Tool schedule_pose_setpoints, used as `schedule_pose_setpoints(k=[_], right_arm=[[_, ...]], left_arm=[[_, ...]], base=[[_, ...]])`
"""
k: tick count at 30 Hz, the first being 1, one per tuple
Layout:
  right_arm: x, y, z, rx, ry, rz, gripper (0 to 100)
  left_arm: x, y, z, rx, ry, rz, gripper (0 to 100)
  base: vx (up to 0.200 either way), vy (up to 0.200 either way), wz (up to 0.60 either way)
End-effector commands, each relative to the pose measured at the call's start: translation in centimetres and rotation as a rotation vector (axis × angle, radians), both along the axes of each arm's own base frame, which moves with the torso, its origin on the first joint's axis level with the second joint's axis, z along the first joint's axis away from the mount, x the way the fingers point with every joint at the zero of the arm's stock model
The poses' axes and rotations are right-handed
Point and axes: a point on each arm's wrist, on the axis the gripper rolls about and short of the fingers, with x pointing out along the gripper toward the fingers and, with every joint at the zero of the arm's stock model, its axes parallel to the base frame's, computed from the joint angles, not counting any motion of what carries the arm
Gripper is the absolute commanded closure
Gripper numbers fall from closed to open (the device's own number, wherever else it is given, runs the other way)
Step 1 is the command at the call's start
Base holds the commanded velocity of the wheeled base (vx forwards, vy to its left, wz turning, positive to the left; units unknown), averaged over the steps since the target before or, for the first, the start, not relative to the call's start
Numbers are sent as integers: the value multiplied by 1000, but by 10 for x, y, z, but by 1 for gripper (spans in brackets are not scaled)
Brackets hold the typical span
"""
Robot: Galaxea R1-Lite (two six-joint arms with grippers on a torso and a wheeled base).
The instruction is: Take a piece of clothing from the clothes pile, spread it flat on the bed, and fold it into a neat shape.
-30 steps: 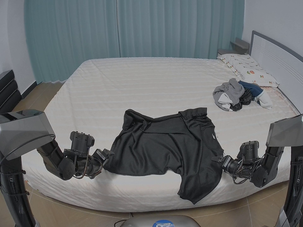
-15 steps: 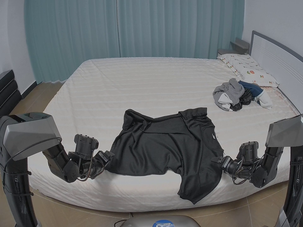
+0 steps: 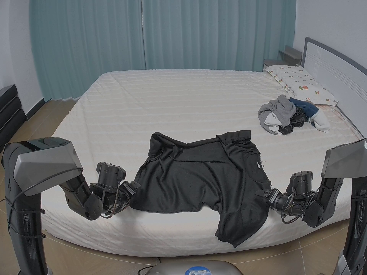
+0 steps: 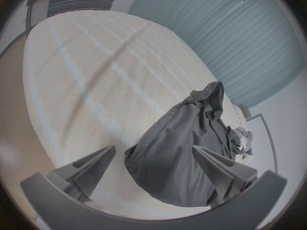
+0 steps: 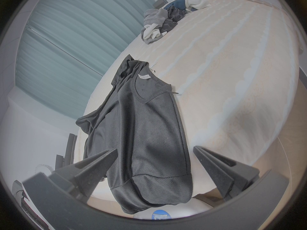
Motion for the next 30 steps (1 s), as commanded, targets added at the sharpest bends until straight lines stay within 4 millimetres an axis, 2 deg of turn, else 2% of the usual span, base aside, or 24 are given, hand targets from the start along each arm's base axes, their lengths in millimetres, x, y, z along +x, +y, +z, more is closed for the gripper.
schedule_pose_setpoints(k=[1, 8, 9, 19, 25, 26, 30], right_arm=[[0, 1, 0, 0, -1, 2, 0], [-2, 1, 0, -6, 3, 7, 0], [-2, 1, 0, -9, 4, 9, 0], [-4, 1, -7, -37, 21, 30, 0], [2, 5, -17, -43, 30, 51, 0], [2, 5, -18, -46, 34, 53, 100], [0, 4, -20, -75, 33, 61, 100]], left_arm=[[0, -8, -15, 44, 21, -14, 0], [6, -11, -21, 98, 11, -21, 0], [5, -10, -21, 99, 13, -21, 100], [-1, -4, -19, 91, 29, -3, 100], [-2, -4, -19, 86, 34, 1, 100], [-2, -4, -19, 82, 34, 8, 100], [-2, -3, -18, 73, 34, 17, 100]], base=[[0, 0, 0], [0, 0, 0], [0, 0, 0], [0, 0, 0], [0, 0, 0], [0, 0, 0], [0, 0, 0]])
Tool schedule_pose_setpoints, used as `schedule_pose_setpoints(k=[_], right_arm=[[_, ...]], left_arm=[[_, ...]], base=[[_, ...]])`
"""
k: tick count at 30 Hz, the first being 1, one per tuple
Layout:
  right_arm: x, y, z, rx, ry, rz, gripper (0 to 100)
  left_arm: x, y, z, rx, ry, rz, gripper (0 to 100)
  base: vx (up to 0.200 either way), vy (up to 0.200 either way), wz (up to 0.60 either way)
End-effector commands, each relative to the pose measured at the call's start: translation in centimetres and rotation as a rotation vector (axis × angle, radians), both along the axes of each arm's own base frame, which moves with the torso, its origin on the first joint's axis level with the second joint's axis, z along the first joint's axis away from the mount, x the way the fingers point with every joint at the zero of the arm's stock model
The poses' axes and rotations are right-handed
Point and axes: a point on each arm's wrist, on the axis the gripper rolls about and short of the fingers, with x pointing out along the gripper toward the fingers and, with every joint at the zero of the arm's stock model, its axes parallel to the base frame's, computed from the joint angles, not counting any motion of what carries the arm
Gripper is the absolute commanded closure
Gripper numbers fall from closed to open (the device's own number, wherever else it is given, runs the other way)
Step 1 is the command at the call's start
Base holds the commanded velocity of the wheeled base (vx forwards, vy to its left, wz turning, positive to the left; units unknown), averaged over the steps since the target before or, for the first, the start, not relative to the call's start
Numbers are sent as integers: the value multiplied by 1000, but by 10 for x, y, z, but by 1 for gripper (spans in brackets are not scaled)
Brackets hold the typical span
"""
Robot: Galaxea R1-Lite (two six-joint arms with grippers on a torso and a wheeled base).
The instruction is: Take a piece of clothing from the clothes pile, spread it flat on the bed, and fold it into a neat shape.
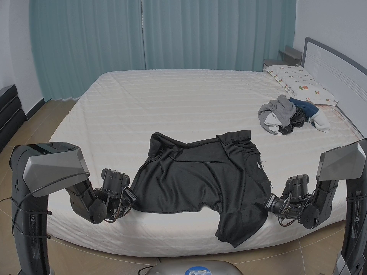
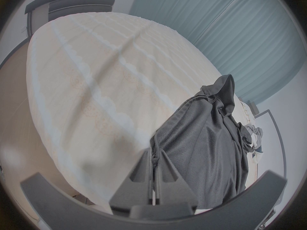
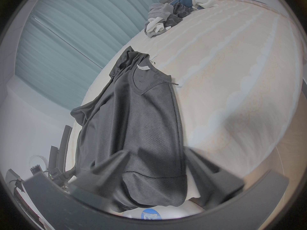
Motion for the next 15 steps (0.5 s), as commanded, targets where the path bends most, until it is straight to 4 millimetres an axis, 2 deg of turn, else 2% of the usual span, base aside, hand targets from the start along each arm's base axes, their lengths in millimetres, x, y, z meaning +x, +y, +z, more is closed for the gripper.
schedule_pose_setpoints(k=[1, 7, 9, 13, 15], right_arm=[[-2, 0, -5, -13, 15, 4, 100], [-9, -7, 8, -56, 2, 11, 100], [-16, -14, 19, -90, -6, 22, 100], [-16, -30, 28, -128, -14, 12, 100], [-17, -45, 35, -150, -28, 10, 100]], left_arm=[[0, 0, 2, -3, -4, 3, 100], [-9, 3, 4, 5, 13, 0, 100], [-16, 6, 8, 8, 19, -5, 100], [-22, 7, 14, 21, 20, -20, 100], [-28, 8, 16, 51, 32, -52, 100]], base=[[0, 0, 0], [0, 0, 0], [0, 0, 0], [0, 0, 0], [0, 0, 0]])
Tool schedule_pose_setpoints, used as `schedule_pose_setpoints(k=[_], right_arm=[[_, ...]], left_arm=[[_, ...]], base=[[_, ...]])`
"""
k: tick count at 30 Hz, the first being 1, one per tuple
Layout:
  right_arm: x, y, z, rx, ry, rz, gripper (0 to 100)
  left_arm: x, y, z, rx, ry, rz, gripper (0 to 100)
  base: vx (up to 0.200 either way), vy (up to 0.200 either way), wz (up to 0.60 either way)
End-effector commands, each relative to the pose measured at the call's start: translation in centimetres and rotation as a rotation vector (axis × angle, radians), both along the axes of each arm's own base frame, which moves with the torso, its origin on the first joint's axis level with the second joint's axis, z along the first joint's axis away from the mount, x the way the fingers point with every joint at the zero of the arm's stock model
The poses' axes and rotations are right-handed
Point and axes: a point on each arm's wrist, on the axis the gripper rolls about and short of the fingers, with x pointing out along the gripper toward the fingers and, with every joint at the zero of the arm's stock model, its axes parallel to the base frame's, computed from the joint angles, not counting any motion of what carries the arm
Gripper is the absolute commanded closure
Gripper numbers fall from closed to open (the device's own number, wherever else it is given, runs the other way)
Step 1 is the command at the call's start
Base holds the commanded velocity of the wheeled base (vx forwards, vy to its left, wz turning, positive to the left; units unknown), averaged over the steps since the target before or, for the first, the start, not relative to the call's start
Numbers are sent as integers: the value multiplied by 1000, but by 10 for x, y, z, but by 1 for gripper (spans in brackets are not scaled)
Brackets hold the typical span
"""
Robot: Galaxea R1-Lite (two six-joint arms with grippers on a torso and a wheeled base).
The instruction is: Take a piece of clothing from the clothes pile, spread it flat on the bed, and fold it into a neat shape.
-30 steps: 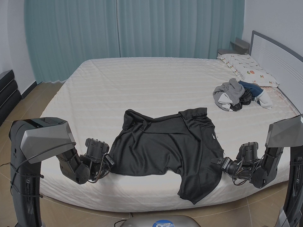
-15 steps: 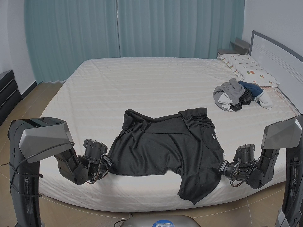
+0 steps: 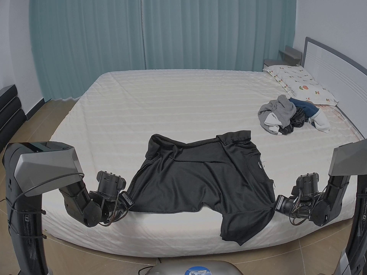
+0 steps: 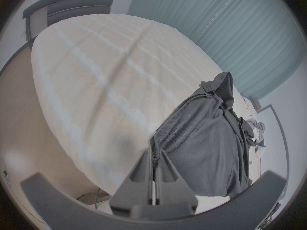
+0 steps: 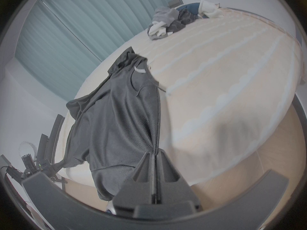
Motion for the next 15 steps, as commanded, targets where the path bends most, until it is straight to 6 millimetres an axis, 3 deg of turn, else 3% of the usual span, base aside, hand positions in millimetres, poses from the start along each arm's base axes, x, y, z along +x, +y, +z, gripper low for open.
schedule_pose_setpoints(k=[1, 5, 15], right_arm=[[-2, -25, 21, -12, -50, -13, 100], [-3, -43, 25, 1, -68, -1, 100], [-7, -65, 27, -70, -78, 12, 100]], left_arm=[[-12, 3, 9, 37, 5, -41, 100], [-20, 6, 5, 90, 35, -88, 100], [-40, 9, 11, 165, 147, -157, 100]], base=[[0, 0, 0], [0, 0, 0], [0, 0, 0]])
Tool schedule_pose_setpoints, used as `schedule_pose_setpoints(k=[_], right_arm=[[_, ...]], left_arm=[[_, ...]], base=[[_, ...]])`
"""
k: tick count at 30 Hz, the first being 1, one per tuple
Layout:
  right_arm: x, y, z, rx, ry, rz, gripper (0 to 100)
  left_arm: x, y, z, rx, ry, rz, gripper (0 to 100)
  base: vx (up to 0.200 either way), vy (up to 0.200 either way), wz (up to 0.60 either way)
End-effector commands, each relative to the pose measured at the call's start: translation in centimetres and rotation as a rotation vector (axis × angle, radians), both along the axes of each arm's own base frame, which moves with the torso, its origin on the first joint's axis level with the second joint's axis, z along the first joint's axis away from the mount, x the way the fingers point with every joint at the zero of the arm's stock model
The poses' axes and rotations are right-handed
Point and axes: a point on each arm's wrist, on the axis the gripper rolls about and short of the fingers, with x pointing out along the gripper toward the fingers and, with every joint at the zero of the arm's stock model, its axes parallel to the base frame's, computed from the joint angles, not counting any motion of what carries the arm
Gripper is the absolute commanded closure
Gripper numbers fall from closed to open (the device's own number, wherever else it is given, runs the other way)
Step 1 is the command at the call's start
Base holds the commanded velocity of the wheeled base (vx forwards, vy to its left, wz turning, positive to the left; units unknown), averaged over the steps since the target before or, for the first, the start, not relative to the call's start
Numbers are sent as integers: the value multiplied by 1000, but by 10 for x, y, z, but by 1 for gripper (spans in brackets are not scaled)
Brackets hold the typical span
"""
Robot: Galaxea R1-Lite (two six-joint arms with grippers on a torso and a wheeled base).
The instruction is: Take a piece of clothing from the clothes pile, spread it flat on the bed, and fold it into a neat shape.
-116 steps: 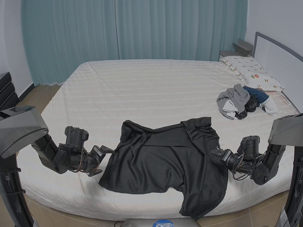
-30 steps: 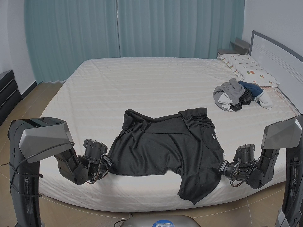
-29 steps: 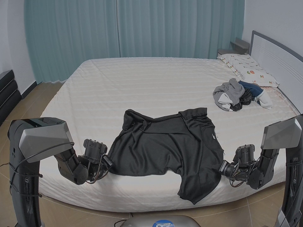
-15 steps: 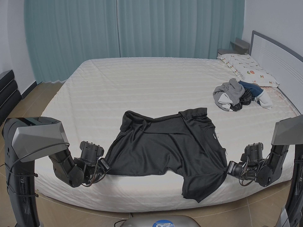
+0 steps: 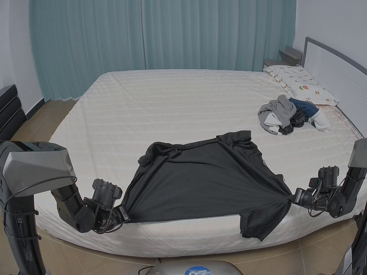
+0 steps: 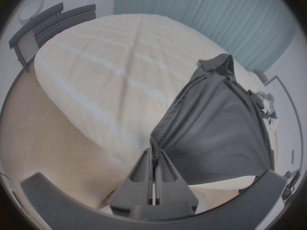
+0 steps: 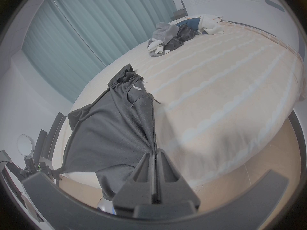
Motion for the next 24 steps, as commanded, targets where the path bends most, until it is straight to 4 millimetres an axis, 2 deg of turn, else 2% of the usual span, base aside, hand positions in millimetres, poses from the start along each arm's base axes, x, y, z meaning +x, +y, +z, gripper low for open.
schedule_pose_setpoints(k=[1, 17, 18, 19, 20, 24], right_arm=[[-2, -8, 4, -2, -4, -9, 100], [2, -4, -19, 37, 50, 49, 100], [3, -3, -19, 44, 48, 58, 100], [3, -3, -19, 54, 49, 62, 100], [3, -3, -18, 61, 48, 63, 0], [3, -3, -16, 75, 37, 69, 0]], left_arm=[[-6, 1, 9, 23, 35, -18, 100], [-6, 1, 5, 24, 52, -29, 100], [-6, 1, 5, 22, 55, -31, 0], [-7, 0, 4, 18, 59, -35, 0], [-6, 0, 5, 7, 59, -39, 0], [-5, 0, 6, -6, 53, -42, 0]], base=[[0, 0, 0], [0, 0, 0], [0, 0, 0], [0, 0, 0], [0, 0, 0], [0, 0, 0]])
